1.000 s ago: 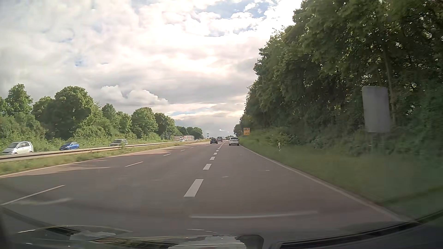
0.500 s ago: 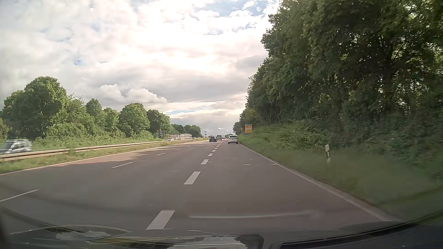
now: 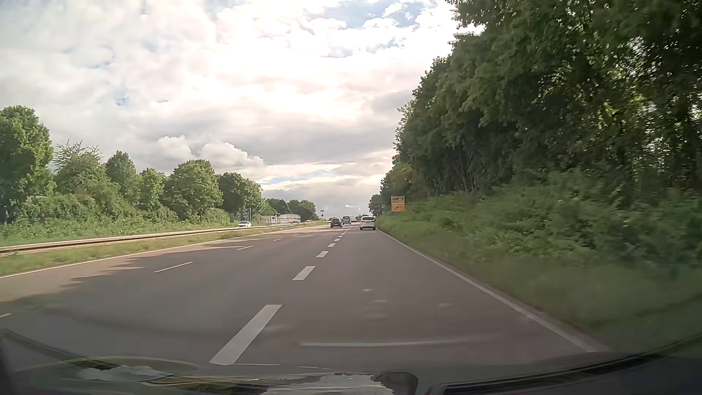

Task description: Follow the waypoints while adhering to traffic rules and regulations

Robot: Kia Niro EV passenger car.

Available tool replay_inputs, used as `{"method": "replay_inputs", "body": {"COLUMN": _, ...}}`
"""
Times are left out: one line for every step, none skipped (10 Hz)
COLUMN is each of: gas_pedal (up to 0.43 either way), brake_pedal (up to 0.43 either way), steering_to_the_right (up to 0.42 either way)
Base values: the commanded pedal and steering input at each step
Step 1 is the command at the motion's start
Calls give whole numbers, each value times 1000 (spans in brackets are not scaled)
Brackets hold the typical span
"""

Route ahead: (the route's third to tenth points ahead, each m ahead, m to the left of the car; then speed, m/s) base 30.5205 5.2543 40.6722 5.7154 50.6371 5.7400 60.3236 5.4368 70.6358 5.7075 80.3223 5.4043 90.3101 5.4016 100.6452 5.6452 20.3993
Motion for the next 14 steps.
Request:
{"method": "replay_inputs", "body": {"gas_pedal": 98, "brake_pedal": 0, "steering_to_the_right": 1}}
{"method": "replay_inputs", "body": {"gas_pedal": 98, "brake_pedal": 0, "steering_to_the_right": 1}}
{"method": "replay_inputs", "body": {"gas_pedal": 98, "brake_pedal": 0, "steering_to_the_right": 0}}
{"method": "replay_inputs", "body": {"gas_pedal": 110, "brake_pedal": 0, "steering_to_the_right": 0}}
{"method": "replay_inputs", "body": {"gas_pedal": 110, "brake_pedal": 0, "steering_to_the_right": 1}}
{"method": "replay_inputs", "body": {"gas_pedal": 110, "brake_pedal": 0, "steering_to_the_right": 0}}
{"method": "replay_inputs", "body": {"gas_pedal": 110, "brake_pedal": 0, "steering_to_the_right": 0}}
{"method": "replay_inputs", "body": {"gas_pedal": 110, "brake_pedal": 0, "steering_to_the_right": -2}}
{"method": "replay_inputs", "body": {"gas_pedal": 110, "brake_pedal": 0, "steering_to_the_right": -3}}
{"method": "replay_inputs", "body": {"gas_pedal": 110, "brake_pedal": 0, "steering_to_the_right": -3}}
{"method": "replay_inputs", "body": {"gas_pedal": 110, "brake_pedal": 0, "steering_to_the_right": -3}}
{"method": "replay_inputs", "body": {"gas_pedal": 110, "brake_pedal": 0, "steering_to_the_right": -3}}
{"method": "replay_inputs", "body": {"gas_pedal": 110, "brake_pedal": 0, "steering_to_the_right": -3}}
{"method": "replay_inputs", "body": {"gas_pedal": 110, "brake_pedal": 0, "steering_to_the_right": -3}}
